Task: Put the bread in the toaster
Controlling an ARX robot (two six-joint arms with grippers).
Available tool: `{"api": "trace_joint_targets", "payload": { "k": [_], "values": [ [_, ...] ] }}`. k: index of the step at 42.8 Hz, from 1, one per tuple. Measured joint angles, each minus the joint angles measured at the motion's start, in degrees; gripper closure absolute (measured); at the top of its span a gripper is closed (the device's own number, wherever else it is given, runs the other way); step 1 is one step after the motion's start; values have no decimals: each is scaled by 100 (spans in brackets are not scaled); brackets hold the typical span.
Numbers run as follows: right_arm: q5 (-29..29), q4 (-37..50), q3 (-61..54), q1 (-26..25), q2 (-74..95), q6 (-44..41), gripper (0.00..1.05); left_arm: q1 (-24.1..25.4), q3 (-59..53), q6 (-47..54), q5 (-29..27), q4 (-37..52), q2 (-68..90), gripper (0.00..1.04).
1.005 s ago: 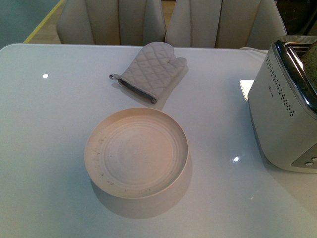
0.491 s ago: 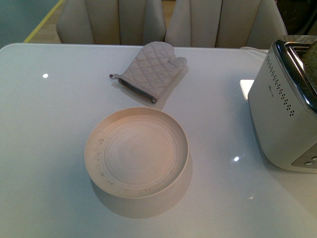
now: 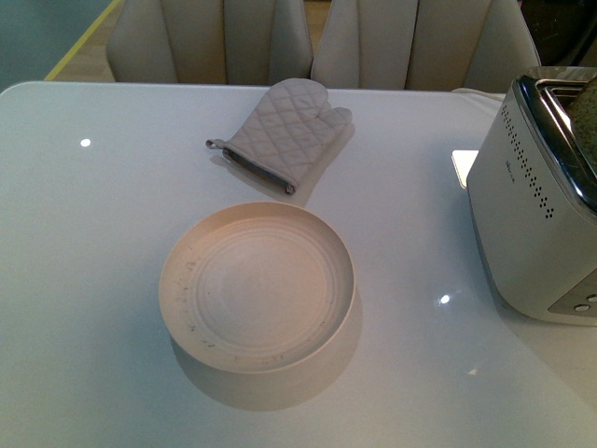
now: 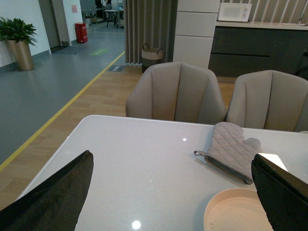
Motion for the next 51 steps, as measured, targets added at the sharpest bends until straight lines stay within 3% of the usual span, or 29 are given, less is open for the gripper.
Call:
{"api": "trace_joint_targets", "payload": {
  "k": [12, 16, 29, 51],
  "values": [
    [0, -485, 0, 0, -479, 0, 103, 0, 0, 0, 0, 0, 0, 7],
    [4, -1403, 0, 0, -1268, -4, 103, 0, 0, 0, -2, 0, 0, 7],
    [7, -1464, 0, 0, -1427, -11, 101, 0, 0, 0, 0, 0, 0, 7],
    [7, -1464, 0, 0, -1429, -9, 28, 0, 0, 0, 0, 0, 0, 7]
  ]
}}
